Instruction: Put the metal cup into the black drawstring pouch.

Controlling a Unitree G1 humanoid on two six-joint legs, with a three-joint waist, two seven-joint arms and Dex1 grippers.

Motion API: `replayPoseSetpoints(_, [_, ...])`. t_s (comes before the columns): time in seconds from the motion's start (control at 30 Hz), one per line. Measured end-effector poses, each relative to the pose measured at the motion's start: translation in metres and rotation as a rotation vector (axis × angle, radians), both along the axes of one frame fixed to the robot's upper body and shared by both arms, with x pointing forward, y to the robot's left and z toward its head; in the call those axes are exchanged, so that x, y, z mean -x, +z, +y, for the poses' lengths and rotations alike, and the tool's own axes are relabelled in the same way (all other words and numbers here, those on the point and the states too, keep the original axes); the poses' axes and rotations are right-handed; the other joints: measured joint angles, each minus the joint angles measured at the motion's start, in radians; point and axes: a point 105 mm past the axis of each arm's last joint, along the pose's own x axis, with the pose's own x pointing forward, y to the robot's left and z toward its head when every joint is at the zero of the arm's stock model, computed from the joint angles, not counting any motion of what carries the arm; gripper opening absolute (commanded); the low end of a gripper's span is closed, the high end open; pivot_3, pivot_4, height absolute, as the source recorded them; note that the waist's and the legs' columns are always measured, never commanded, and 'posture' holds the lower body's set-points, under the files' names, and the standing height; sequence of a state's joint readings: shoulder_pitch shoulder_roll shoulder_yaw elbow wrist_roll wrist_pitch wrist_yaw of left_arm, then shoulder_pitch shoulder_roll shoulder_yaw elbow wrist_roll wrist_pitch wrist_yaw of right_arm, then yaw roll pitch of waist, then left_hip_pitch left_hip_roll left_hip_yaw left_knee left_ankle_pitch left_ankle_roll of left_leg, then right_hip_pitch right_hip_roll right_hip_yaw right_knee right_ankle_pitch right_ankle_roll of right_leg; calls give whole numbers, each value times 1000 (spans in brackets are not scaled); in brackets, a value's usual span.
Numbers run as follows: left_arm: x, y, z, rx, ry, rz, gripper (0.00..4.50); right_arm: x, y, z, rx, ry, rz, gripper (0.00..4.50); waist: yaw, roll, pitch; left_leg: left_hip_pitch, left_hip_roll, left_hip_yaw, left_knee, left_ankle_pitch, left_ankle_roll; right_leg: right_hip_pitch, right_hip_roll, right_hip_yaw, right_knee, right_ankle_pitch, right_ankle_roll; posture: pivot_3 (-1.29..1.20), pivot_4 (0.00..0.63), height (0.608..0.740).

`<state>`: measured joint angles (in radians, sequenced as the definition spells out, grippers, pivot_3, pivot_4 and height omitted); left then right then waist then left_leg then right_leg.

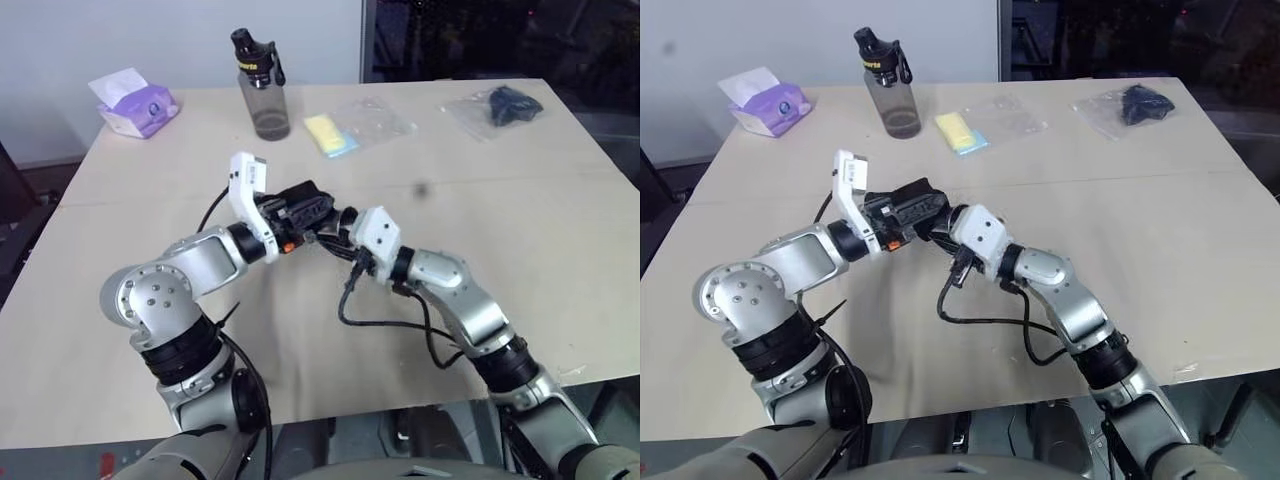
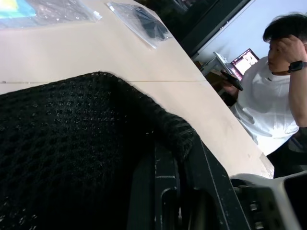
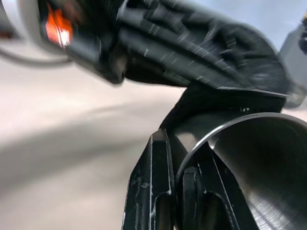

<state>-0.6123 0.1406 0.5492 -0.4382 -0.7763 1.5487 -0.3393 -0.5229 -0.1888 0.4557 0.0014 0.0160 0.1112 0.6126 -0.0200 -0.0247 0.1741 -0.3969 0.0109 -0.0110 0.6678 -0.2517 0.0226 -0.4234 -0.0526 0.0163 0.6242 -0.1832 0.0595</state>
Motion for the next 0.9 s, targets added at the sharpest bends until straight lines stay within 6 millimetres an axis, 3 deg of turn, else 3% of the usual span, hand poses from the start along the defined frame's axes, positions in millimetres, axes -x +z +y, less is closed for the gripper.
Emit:
replayPoseSetpoints(0.13, [0, -1, -2, 7, -3, 11, 0, -16, -6, 1, 118, -71, -197, 27, 1, 0, 0, 0, 0, 0, 0, 2, -3, 0, 0, 0, 0, 0, 0, 0, 150, 740])
replayPoseSetpoints(0.2, [1, -1, -2, 22, -4, 11, 0, -19, -4, 1, 49, -114, -191, 27, 3, -1, 0, 0, 0, 0, -1, 3, -5, 0, -1, 0, -1, 0, 0, 0, 150, 740])
replayPoseSetpoints(0.33, [5, 2, -5, 44, -28, -4, 0, -26, 13, 3, -286, -203, 47, 27, 1, -1, 1, 0, 1, -5, -1, 2, -3, 0, 0, 0, 0, 0, -1, 0, 150, 740])
replayPoseSetpoints(0.4, [7, 1, -4, 43, -31, -3, 0, -30, 18, -1, -350, -218, 98, 27, 2, -1, 1, 0, 0, -7, -1, 1, -2, 0, -1, 0, 0, 0, -1, 0, 150, 740])
replayPoseSetpoints(0.53, [8, 0, -4, 51, -30, -5, 0, -38, 27, -2, -620, -212, 385, 27, 4, -1, 1, 0, 0, -10, -1, 1, -2, 0, -1, -2, 0, 0, -1, 0, 150, 740])
replayPoseSetpoints(0.67, [8, -2, -3, 52, -23, -1, 0, -46, 34, -24, -834, -191, 617, 27, 6, 0, 1, -1, -1, -11, -1, 1, -2, 1, -1, -3, 0, 0, -1, 0, 150, 740])
replayPoseSetpoints(0.8, [11, -5, -8, 52, -49, 7, 0, -48, 33, -36, -1007, -141, 872, 27, 3, 0, 1, -1, -1, -12, -2, 1, -2, 0, 0, -4, 0, 0, -1, 0, 150, 740])
replayPoseSetpoints(0.9, [14, -4, -11, 59, -72, -1, 0, -45, 35, -35, -1026, -102, 926, 27, -1, 0, 1, -1, 0, -12, -3, 1, -2, 0, 0, -4, 0, -1, -3, 0, 150, 740])
